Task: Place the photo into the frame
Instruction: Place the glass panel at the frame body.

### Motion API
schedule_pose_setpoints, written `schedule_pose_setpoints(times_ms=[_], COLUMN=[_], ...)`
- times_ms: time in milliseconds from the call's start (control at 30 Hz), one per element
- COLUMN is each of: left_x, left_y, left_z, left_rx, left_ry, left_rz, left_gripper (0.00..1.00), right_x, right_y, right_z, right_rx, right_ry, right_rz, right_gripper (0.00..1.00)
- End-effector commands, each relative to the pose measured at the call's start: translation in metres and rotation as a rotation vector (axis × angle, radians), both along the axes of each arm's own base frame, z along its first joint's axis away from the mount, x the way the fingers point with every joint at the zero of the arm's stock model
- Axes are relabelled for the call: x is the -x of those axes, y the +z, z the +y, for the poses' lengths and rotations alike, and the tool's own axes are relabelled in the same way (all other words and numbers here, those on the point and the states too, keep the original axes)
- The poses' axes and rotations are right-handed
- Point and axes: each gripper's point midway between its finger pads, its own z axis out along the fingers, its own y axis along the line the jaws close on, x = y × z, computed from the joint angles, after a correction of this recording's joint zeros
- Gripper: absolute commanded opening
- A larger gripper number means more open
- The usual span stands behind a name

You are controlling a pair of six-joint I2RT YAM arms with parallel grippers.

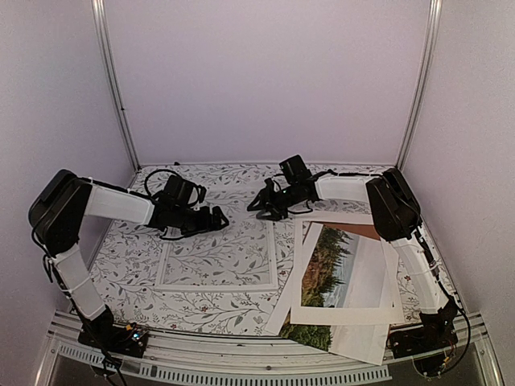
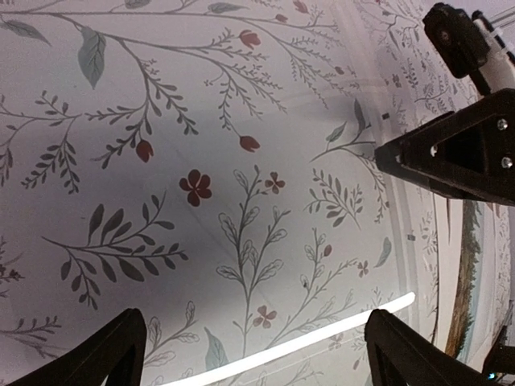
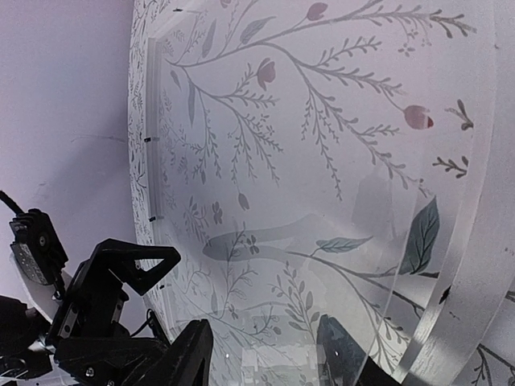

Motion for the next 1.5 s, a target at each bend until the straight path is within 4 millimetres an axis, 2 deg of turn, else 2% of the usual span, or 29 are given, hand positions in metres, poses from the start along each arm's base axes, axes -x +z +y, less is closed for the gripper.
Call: schedule_pose_setpoints(times_ms=[0,433,733,1467], left_x=[-0.002,0.004,0.007,0.003], left_y=[-0.008,-0.021,-0.025,-0.017], left_z=[-0.001,0.009,0.014,0.013], left_rx=[-0.022,-0.069,-0.085,-0.084], left_ry=[0.009,0.033,0.040,0.043], left_rz=[-0.002,0.019,0.023,0.009], left_gripper=[0.97,0.97,0.96,0.96], right_x=[-0.001,-0.003,-0.008,-0.026], right_y=[0.005,0.004,0.011,0.039], right_z=[0.001,-0.006,-0.015,-0.048], right_rx=[0.019,0.070,0.125,0.239], right_ry=[0.005,-0.005,-0.022,-0.092], right_rz=[-0.031,-0.061,-0.118,-0.262], right_gripper=[0.49,0.49,0.49,0.49])
